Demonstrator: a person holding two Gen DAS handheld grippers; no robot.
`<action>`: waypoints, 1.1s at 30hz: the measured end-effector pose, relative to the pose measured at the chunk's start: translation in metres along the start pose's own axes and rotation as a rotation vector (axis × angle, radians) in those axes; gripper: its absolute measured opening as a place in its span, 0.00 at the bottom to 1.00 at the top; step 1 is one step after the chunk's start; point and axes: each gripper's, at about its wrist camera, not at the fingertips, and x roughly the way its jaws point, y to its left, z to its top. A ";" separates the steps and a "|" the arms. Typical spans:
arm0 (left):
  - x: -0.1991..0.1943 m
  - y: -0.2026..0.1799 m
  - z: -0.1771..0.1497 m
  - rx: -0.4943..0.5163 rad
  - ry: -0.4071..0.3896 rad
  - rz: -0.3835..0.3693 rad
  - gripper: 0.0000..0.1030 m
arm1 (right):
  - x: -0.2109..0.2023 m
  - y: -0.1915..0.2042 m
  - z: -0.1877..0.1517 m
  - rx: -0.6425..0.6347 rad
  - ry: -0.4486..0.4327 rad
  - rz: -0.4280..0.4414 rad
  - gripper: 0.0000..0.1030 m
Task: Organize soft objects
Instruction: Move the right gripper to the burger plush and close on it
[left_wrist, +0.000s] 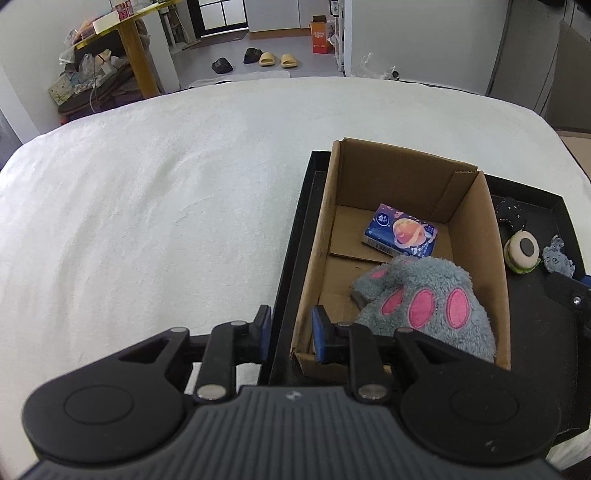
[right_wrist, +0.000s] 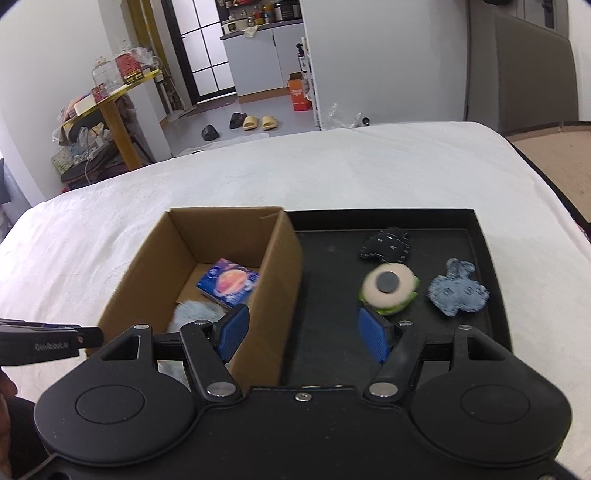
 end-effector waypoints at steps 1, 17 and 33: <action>0.000 -0.001 0.000 0.002 -0.003 0.010 0.24 | -0.001 -0.003 -0.001 0.003 -0.002 0.000 0.63; -0.008 -0.026 0.001 0.082 -0.053 0.160 0.44 | 0.003 -0.058 -0.008 0.063 -0.016 -0.003 0.77; -0.012 -0.052 0.002 0.147 -0.096 0.297 0.56 | 0.027 -0.099 -0.016 0.072 -0.081 -0.030 0.94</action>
